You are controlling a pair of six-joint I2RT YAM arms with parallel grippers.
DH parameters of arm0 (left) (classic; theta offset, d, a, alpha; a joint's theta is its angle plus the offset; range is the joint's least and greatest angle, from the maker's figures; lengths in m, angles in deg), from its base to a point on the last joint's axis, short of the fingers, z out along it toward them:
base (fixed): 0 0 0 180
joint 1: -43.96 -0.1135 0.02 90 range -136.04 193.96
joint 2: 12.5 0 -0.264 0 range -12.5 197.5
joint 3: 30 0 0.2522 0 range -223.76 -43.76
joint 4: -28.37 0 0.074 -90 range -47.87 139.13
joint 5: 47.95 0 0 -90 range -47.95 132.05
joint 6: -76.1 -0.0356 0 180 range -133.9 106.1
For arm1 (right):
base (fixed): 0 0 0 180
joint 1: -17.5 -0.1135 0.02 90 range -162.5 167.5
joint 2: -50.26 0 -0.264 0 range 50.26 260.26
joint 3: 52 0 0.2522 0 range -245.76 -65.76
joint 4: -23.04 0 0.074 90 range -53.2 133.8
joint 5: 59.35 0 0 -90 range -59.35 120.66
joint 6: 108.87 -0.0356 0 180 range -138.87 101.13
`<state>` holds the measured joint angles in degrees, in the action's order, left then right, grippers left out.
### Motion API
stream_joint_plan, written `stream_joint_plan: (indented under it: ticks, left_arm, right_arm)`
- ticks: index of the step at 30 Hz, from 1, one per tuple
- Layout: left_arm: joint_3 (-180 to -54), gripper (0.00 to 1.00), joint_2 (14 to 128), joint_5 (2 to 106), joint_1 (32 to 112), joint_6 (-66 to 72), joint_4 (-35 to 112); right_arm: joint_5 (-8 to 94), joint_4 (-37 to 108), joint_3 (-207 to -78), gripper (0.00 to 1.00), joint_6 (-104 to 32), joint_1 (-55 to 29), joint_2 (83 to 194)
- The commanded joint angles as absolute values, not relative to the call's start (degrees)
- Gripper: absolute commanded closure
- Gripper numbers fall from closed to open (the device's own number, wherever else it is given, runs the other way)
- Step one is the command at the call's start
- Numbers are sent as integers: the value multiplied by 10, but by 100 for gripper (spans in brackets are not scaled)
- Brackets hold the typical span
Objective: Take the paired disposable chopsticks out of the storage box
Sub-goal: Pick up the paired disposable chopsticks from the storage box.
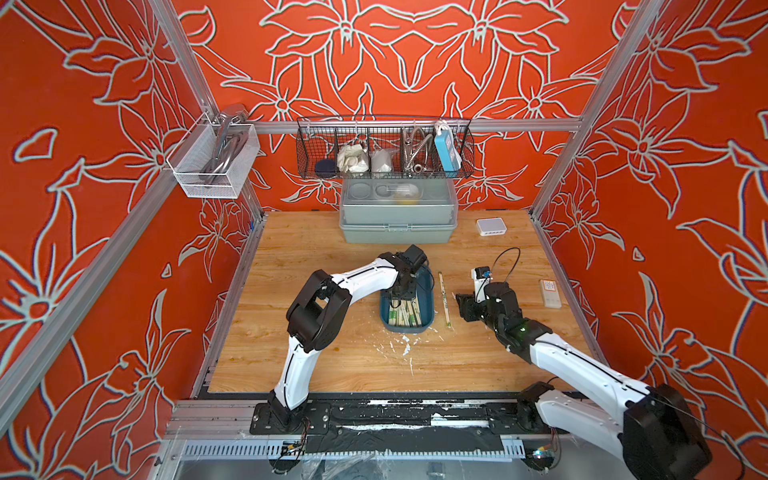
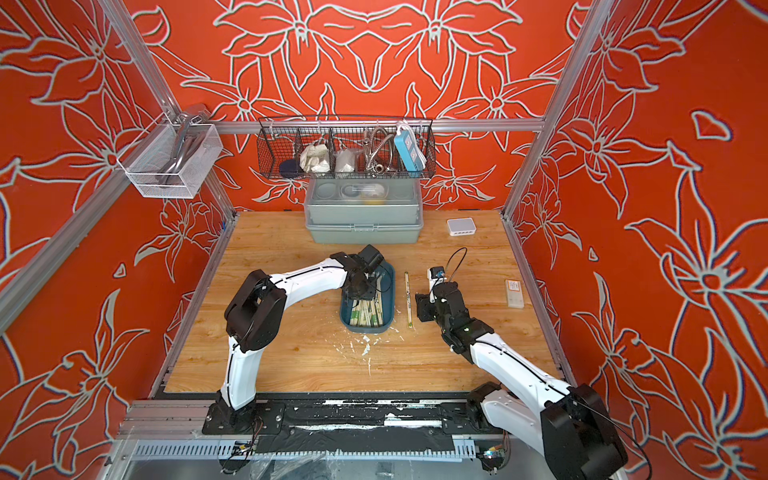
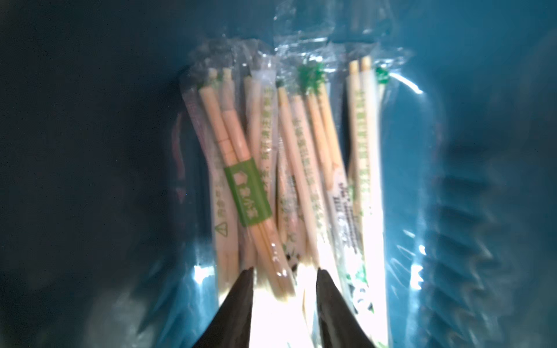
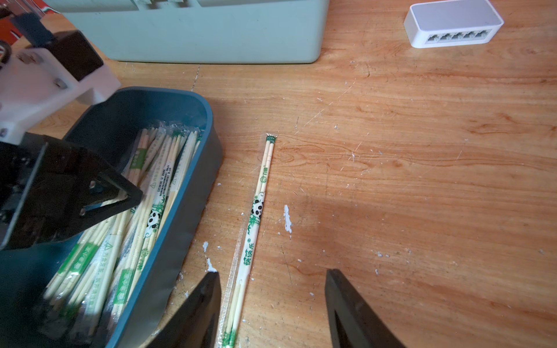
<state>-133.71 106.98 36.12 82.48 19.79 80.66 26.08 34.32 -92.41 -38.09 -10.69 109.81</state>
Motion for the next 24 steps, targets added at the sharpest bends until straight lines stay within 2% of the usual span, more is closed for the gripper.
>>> stream_joint_plan:
  ticks: [1, 13, 24]
  left_arm:
    - [-1349, 64, 1085, 355, 820, 196, 816]
    - [-1345, 77, 1089, 355, 820, 193, 816]
    - [-1335, 80, 1061, 345, 820, 191, 823]
  right_arm:
    - [250, 352, -944, 40, -388, -111, 1104]
    - [255, 356, -950, 40, -388, -110, 1115]
    - [255, 367, -963, 40, -387, -111, 1137]
